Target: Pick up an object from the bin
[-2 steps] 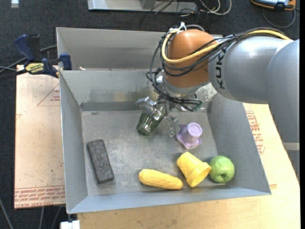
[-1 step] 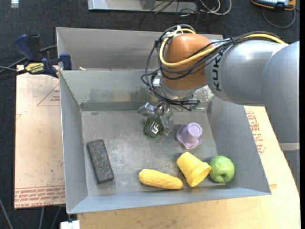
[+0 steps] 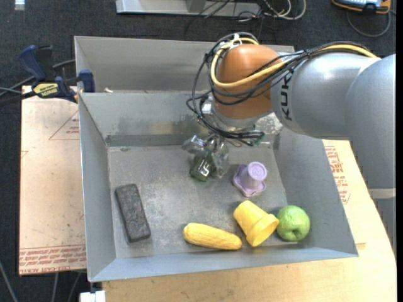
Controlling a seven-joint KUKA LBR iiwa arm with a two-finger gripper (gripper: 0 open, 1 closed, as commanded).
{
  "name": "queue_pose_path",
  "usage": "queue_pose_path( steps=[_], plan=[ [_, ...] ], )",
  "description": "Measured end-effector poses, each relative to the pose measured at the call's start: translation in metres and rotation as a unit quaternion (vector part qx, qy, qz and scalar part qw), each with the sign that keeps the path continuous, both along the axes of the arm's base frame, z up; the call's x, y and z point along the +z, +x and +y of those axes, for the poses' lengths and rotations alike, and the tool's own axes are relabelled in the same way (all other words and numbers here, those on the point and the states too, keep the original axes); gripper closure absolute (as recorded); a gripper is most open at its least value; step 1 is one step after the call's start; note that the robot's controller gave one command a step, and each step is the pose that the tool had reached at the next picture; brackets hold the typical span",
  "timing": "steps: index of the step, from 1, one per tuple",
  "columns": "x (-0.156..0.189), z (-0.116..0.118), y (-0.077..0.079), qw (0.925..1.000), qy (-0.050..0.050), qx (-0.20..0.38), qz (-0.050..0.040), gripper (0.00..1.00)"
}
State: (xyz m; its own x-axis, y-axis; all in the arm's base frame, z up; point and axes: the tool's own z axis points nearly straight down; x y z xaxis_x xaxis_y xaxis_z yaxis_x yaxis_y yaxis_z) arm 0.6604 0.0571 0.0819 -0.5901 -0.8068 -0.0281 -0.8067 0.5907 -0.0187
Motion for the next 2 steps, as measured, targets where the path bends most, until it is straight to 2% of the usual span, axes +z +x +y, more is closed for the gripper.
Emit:
queue_pose_path(
  steps=[1, 2],
  plan=[
    [0.091, 0.001, 0.003, 1.0, 0.001, -0.002, -0.0065, 1.0],
    [0.073, 0.001, 0.0, 1.0, 0.002, -0.002, -0.0005, 1.0]
  ],
)
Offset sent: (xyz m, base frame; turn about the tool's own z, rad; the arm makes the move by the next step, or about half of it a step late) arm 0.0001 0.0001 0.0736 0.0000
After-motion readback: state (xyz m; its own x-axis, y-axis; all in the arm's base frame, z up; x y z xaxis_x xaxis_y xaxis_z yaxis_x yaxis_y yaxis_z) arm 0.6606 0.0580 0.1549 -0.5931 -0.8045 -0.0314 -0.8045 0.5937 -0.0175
